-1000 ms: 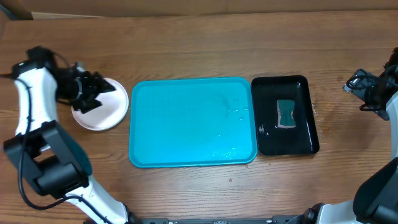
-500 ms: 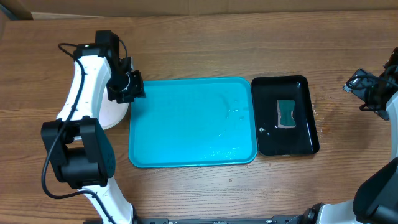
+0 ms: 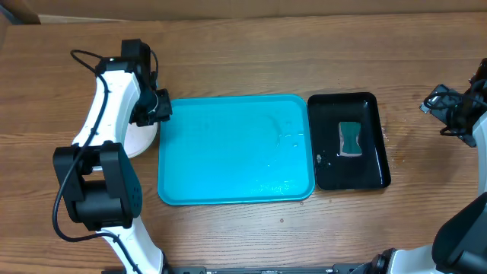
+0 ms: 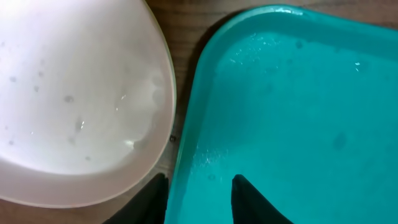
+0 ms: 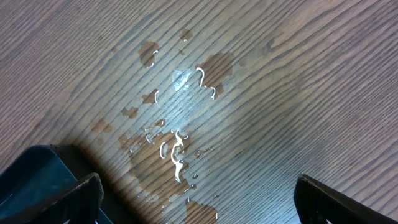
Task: Clean dirty plates on tray and stack at the side
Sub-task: 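Release the plate and raise the left gripper away from the stack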
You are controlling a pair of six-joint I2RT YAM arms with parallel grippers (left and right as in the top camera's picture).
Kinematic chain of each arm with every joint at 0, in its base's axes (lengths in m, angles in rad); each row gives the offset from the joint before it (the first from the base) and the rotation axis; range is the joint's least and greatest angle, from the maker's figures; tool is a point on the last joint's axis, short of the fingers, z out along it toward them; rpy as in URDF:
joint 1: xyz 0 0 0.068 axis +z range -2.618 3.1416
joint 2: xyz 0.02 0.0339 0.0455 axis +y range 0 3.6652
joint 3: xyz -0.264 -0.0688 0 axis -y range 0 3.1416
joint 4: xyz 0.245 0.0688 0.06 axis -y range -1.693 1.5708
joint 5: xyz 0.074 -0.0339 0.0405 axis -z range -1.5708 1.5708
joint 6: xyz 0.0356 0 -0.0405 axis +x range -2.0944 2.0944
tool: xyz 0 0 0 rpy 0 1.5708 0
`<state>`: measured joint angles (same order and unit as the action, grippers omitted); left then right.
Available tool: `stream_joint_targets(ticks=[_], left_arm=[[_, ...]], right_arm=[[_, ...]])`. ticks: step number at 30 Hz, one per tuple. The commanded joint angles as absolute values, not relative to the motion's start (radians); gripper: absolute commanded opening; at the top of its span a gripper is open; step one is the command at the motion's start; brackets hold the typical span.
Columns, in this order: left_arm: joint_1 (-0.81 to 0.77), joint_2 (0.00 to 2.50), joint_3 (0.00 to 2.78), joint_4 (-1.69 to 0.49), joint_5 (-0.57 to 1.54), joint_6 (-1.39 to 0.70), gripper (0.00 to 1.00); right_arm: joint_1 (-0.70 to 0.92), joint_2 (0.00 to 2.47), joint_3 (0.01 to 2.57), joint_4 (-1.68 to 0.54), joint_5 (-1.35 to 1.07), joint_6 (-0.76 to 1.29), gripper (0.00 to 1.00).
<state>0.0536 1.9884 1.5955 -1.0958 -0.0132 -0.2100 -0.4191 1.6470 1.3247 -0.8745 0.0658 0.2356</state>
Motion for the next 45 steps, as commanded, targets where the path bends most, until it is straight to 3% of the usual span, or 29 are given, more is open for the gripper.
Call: stream_joint_targets(ticks=[1, 6, 12, 16, 23, 26, 33, 45], left_arm=[[0.048, 2.009, 1.558, -1.061, -0.033, -0.218, 0.32], [0.046, 2.009, 1.512, -0.96, -0.033, -0.217, 0.08], [0.046, 2.009, 1.479, -0.857, -0.033, -0.217, 0.09], [0.046, 2.009, 1.453, -0.802, -0.033, -0.217, 0.04], [0.046, 2.009, 1.426, -0.746, -0.038, -0.217, 0.04], [0.046, 2.01, 1.425, -0.746, -0.037, -0.217, 0.19], [0.046, 2.068, 1.425, -0.723, -0.047, -0.213, 0.26], [0.052, 2.088, 1.425, -0.727, 0.0, -0.209, 0.2]], right_arm=[[-0.422, 1.647, 1.328, -0.87, 0.065, 0.239, 1.0], [-0.422, 1.647, 1.328, -0.87, 0.065, 0.239, 1.0], [-0.422, 1.647, 1.328, -0.87, 0.065, 0.239, 1.0], [-0.422, 1.647, 1.328, -0.87, 0.065, 0.239, 1.0], [-0.422, 1.647, 1.328, -0.87, 0.065, 0.239, 1.0], [-0.422, 1.647, 1.328, -0.87, 0.065, 0.239, 1.0], [-0.422, 1.647, 1.328, -0.87, 0.065, 0.239, 1.0], [-0.422, 1.647, 1.328, -0.87, 0.065, 0.239, 1.0]])
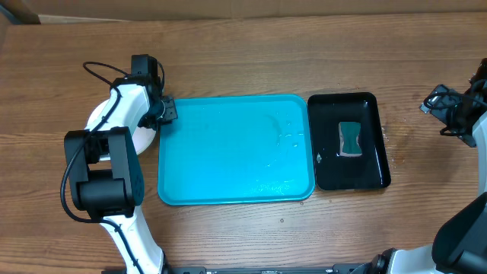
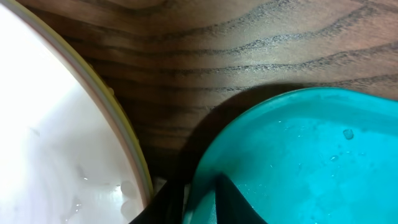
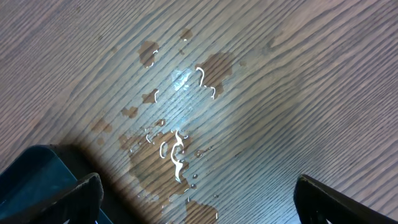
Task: Clean dirty plates on tray and stack at the side
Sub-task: 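Release the plate and raise the left gripper away from the stack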
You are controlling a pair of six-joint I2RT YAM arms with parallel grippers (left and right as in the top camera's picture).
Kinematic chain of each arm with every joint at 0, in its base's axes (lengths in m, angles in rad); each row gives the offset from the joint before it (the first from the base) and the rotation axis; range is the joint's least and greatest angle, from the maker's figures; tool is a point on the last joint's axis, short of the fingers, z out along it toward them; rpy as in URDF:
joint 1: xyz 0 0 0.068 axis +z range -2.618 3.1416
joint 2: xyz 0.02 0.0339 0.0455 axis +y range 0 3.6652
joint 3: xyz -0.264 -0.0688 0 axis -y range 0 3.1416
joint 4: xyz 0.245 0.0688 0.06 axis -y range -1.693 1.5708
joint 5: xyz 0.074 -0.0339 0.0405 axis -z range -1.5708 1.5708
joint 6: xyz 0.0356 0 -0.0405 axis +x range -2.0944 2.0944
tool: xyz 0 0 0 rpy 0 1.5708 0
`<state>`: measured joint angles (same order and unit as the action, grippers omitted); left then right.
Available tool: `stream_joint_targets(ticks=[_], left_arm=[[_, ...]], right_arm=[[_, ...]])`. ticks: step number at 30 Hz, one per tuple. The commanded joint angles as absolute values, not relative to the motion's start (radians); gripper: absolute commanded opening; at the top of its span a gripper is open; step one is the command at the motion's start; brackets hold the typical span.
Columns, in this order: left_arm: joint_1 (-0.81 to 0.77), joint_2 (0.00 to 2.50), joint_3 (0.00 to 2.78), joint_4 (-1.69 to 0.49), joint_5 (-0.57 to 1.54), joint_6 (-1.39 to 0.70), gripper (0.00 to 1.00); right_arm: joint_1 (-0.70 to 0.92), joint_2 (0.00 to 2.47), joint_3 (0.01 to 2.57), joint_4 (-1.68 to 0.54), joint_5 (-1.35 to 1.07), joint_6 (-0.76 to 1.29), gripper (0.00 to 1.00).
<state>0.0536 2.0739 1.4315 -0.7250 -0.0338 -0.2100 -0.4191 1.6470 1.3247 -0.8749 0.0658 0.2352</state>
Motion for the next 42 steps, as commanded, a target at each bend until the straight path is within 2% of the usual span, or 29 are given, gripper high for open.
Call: stream_joint_targets(ticks=[1, 13, 15, 18, 20, 27, 35, 36, 37, 38, 39, 42], left_arm=[[0.052, 2.088, 1.425, -0.728, 0.002, -0.209, 0.2], [0.052, 2.088, 1.425, -0.728, 0.045, -0.21, 0.21], [0.053, 2.087, 1.425, -0.727, 0.045, -0.21, 0.27], [0.053, 2.087, 1.439, -0.733, 0.042, -0.21, 0.54], [0.053, 2.085, 1.46, -0.751, 0.041, -0.21, 0.61], [0.053, 2.085, 1.674, -0.929, 0.042, -0.21, 0.69], [0.041, 2.072, 1.944, -1.159, 0.109, -0.226, 0.72], [0.04, 2.067, 1.959, -1.177, 0.136, -0.226, 0.74], [0.039, 2.065, 1.969, -1.188, 0.161, -0.226, 0.82], [0.039, 2.063, 1.977, -1.2, 0.187, -0.226, 0.97], [0.039, 2.063, 1.979, -1.204, 0.208, -0.226, 1.0], [0.039, 2.064, 1.976, -1.205, 0.23, -0.226, 1.0]], right_arm=[[-0.422, 1.647, 1.328, -0.87, 0.065, 0.239, 1.0], [-0.422, 1.647, 1.328, -0.87, 0.065, 0.239, 1.0], [-0.422, 1.647, 1.328, -0.87, 0.065, 0.239, 1.0], [-0.422, 1.647, 1.328, -0.87, 0.065, 0.239, 1.0], [-0.422, 1.647, 1.328, -0.87, 0.065, 0.239, 1.0], [-0.422, 1.647, 1.328, -0.87, 0.065, 0.239, 1.0], [-0.422, 1.647, 1.328, -0.87, 0.065, 0.239, 1.0], [-0.422, 1.647, 1.328, -0.87, 0.065, 0.239, 1.0], [-0.422, 1.647, 1.328, -0.87, 0.065, 0.239, 1.0], [-0.422, 1.647, 1.328, -0.87, 0.065, 0.239, 1.0], [-0.422, 1.647, 1.328, -0.87, 0.065, 0.239, 1.0], [-0.422, 1.647, 1.328, -0.87, 0.065, 0.239, 1.0]])
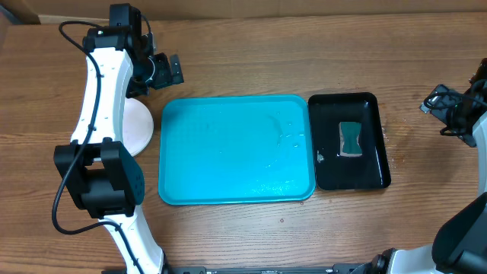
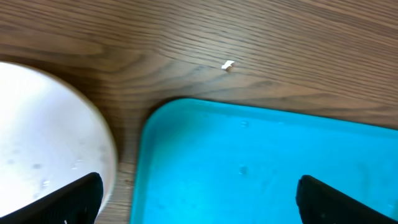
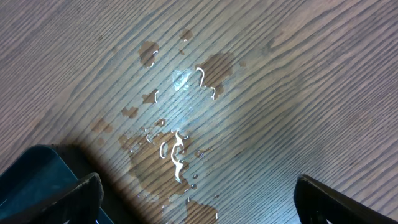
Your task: Clean dirty plates on tray and stack at the side
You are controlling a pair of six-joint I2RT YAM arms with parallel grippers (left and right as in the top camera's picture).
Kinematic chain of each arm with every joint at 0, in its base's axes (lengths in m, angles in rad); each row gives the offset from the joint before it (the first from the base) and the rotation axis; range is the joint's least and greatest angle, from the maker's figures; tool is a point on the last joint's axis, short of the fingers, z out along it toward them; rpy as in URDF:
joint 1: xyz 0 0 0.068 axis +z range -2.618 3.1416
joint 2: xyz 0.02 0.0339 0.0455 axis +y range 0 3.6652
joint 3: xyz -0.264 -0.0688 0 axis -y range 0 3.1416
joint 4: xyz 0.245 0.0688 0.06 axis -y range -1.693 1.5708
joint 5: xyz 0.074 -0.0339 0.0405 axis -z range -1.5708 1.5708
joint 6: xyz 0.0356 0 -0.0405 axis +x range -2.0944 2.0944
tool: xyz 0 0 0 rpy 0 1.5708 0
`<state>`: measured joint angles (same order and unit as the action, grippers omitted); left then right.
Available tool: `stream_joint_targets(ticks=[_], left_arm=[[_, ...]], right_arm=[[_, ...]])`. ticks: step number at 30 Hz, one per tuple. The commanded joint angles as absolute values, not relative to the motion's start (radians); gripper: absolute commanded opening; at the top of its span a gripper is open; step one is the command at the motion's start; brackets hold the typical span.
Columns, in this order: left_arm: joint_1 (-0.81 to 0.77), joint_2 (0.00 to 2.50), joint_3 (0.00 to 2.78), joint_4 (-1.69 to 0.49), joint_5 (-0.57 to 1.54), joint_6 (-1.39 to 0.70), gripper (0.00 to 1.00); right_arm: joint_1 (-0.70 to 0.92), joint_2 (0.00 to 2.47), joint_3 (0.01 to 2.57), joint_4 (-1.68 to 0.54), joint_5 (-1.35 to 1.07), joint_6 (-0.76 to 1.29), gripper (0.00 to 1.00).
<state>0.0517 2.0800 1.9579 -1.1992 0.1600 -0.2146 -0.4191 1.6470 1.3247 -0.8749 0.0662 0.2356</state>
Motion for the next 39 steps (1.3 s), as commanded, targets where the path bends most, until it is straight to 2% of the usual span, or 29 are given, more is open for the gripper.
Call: stream_joint_targets(ticks=[1, 33, 39], left_arm=[[0.039, 2.064, 1.976, -1.205, 0.23, -0.226, 1.0], [0.039, 2.064, 1.976, -1.204, 0.229, -0.225, 1.0], [0.039, 2.064, 1.976, -1.203, 0.229, -0.225, 1.0]], right_arm=[[-0.422, 1.647, 1.328, -0.87, 0.065, 0.239, 1.0], [-0.422, 1.647, 1.328, -0.868, 0.065, 0.239, 1.0], [-0.364, 1.582, 1.327, -0.87, 0.065, 0.239, 1.0]])
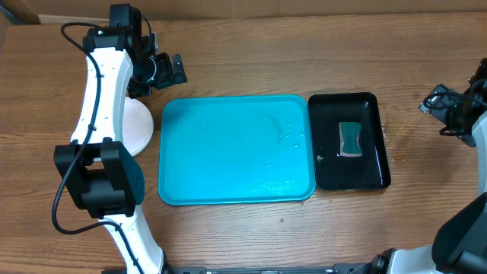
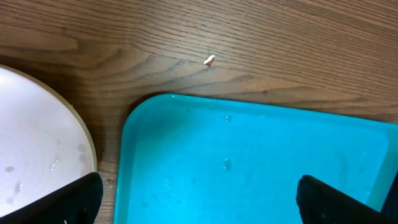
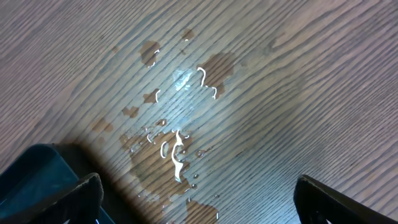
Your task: Clean dirty plates on tray and stack at the side
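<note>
The turquoise tray [image 1: 236, 148] lies in the middle of the table with only water drops on it; its far left corner [image 2: 186, 155] shows in the left wrist view. A white plate [image 1: 138, 128] sits on the wood just left of the tray, partly under my left arm, its rim [image 2: 37, 137] wet. My left gripper [image 1: 166, 70] hangs open above the tray's far left corner, holding nothing. My right gripper [image 1: 440, 106] is open at the far right over bare, wet wood [image 3: 180, 124].
A black tub [image 1: 350, 141] holding a teal sponge [image 1: 349, 138] stands right of the tray; its corner [image 3: 37, 180] shows in the right wrist view. A small white crumb [image 2: 209, 60] lies on the wood beyond the tray. A water puddle lies beside the tub.
My left gripper has shifted slightly to the right over the tray's far left corner, still wide open. The plate, tray and right arm stand as before.
My left gripper was low at the gap between the white plate and the tray's left edge, jaws close together. It then sat low at the tray's far left corner. Later it was raised and wide open behind the tray, where it remains. The right arm never moved.
</note>
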You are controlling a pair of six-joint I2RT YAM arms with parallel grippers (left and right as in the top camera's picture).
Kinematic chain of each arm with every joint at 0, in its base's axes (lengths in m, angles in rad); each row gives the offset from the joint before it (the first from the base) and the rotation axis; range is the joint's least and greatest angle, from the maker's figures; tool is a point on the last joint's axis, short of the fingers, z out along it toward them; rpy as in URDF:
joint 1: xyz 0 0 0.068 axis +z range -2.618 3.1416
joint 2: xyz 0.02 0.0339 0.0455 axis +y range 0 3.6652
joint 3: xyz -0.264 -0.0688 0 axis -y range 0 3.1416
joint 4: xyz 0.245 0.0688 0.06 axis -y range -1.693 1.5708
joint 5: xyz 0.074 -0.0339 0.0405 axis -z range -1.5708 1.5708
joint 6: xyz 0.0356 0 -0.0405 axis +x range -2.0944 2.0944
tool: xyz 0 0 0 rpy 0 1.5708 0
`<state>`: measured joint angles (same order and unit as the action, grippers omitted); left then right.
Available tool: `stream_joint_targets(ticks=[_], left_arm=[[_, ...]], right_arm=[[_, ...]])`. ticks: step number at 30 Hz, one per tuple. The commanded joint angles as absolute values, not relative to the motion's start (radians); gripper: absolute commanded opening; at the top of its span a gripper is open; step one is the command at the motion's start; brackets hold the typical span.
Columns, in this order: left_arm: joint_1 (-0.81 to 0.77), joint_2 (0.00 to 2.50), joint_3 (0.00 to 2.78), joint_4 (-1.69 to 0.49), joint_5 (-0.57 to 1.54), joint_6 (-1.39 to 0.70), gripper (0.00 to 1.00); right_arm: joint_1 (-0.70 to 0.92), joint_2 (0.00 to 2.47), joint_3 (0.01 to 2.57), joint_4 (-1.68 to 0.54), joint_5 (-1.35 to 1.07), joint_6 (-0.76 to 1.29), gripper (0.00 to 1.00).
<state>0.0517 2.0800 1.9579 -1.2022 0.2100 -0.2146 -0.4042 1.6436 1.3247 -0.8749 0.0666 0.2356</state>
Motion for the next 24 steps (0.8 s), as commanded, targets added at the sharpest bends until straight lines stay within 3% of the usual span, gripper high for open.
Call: stream_joint_targets(ticks=[1, 15, 24], left_arm=[[0.039, 2.064, 1.976, -1.204, 0.229, -0.225, 1.0], [0.039, 2.064, 1.976, -1.203, 0.229, -0.225, 1.0], [0.039, 2.064, 1.976, -1.203, 0.229, -0.225, 1.0]], right_arm=[[-0.345, 1.554, 1.327, -0.87, 0.065, 0.239, 1.0], [0.146, 0.869, 1.327, -0.88, 0.101, 0.207, 1.0], [0.205, 0.455, 1.252, -0.865, 0.119, 0.208, 1.0]])
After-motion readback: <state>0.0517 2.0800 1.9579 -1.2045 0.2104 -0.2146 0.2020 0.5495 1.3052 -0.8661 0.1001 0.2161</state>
